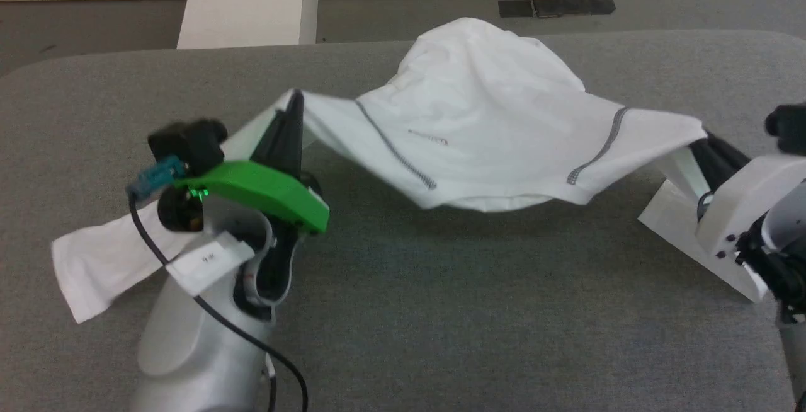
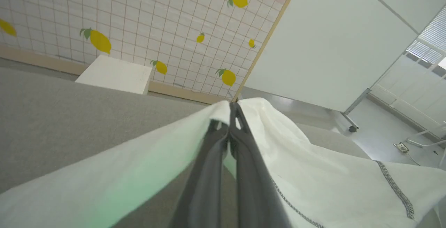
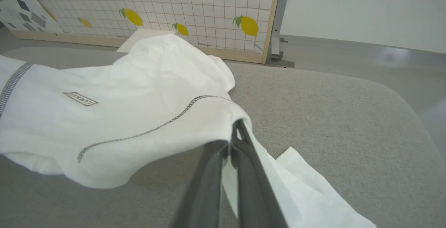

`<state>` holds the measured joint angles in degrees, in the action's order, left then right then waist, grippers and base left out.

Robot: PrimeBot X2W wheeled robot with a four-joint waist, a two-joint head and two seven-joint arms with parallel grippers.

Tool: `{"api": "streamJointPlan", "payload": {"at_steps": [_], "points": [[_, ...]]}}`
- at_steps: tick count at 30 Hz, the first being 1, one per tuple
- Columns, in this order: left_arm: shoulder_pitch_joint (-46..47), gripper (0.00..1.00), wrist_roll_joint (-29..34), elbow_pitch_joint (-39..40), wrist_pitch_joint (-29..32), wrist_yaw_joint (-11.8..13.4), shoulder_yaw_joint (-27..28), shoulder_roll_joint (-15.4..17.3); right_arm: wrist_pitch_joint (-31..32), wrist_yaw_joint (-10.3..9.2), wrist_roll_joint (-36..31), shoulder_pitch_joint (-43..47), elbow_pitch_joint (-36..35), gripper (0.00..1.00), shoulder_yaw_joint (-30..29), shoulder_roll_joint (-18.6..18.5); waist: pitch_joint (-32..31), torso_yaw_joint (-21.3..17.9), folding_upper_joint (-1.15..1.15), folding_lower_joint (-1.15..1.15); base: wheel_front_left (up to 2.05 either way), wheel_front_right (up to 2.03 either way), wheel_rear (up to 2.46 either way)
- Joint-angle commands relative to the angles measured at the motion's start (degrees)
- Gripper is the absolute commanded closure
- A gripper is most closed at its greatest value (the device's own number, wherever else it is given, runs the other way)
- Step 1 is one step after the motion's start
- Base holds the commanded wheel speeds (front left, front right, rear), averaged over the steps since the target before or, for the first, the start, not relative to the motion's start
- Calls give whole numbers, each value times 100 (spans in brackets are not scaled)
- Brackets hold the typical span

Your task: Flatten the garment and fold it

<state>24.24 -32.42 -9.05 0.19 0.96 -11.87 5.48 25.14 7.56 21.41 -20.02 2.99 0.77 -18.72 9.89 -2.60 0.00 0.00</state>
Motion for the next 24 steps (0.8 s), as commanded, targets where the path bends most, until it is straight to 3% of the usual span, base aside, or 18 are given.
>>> {"api": "streamJointPlan", "payload": {"at_steps": [1,12,24], "points": [[396,100,-14,129,80,-80,12,94,97,-8,181,-191,-181,100,-115,-11,-218,16,0,0,0,0,0],[2506,100,109,405,1014,-209,127,715,1864,-8,1493,-1620,-1192,100,-369,-615,-766,33,0,0,0,0,0],[3414,100,292,-33,1641,-143,93,1123,2421,-8,1481,-2914,-679,100,-421,-595,-947,116,0,0,0,0,0]]}}
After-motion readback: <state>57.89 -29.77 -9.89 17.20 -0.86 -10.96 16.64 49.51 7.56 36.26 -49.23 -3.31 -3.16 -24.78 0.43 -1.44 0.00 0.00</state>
